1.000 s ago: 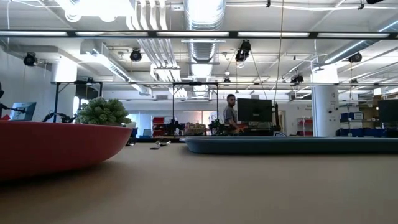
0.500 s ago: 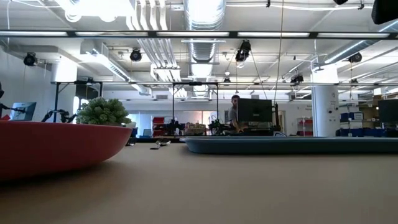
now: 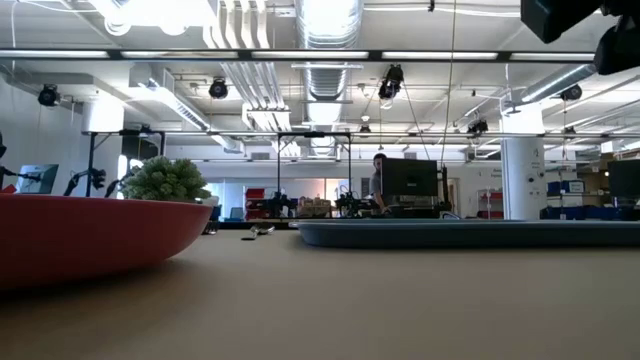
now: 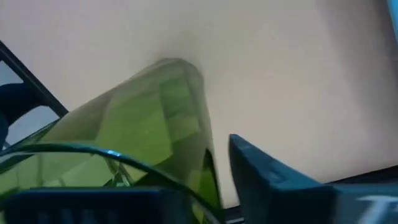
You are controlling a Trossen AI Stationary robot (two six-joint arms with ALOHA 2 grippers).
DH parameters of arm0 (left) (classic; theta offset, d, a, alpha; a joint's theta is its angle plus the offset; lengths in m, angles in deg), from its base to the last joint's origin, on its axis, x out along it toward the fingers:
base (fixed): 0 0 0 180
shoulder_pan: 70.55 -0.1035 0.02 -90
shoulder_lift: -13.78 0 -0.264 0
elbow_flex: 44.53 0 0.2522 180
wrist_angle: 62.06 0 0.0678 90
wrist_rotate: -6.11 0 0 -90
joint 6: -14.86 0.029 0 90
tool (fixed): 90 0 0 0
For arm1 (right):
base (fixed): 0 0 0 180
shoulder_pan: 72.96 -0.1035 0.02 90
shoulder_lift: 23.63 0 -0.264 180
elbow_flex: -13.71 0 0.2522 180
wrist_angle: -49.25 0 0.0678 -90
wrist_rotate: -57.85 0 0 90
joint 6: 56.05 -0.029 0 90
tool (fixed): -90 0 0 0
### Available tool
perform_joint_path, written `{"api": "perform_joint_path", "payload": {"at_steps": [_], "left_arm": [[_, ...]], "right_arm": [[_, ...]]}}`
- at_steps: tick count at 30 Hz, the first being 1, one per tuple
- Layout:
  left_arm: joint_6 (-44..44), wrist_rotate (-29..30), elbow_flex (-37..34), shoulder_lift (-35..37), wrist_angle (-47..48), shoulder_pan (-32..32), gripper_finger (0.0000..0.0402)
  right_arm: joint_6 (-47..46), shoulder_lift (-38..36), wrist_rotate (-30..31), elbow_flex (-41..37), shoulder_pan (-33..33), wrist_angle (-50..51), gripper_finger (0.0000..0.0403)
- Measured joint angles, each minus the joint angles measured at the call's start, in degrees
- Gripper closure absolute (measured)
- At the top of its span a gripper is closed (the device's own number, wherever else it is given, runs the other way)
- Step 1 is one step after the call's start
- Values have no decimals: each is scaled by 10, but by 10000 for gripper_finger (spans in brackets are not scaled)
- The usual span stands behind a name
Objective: Pick and place plate/cup/fork/spoon on tray
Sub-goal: Put the green cup on the blue tray
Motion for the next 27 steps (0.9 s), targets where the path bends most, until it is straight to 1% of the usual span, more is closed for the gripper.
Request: {"api": "perform_joint_path", "payload": {"at_steps": [2, 5, 8, 10, 16, 18, 20, 24, 27], "left_arm": [[0, 0, 0, -1, 0, 0, 401], [0, 0, 0, -3, 0, 0, 401], [0, 0, 0, -5, 0, 0, 401], [0, 0, 0, -7, 0, 0, 401], [0, 0, 0, -11, 3, 0, 401], [0, 0, -1, -13, 4, 0, 401], [0, 0, -1, -14, 5, 0, 401], [0, 0, -1, -19, 12, 0, 401], [-1, 0, -1, -24, 17, 0, 401]], "right_arm": [[9, 0, 12, 5, 0, 0, 378], [23, 0, 63, 24, 0, -1, 391], [31, -2, 132, 53, 2, 10, 393], [36, -7, 186, 80, 6, 46, 393], [37, -26, 344, 165, 37, 211, 394], [47, -37, 385, 184, 55, 246, 394], [80, -60, 414, 188, 80, 237, 394], [144, -101, 452, 190, 146, 241, 394], [185, -131, 463, 185, 210, 243, 394]]}}
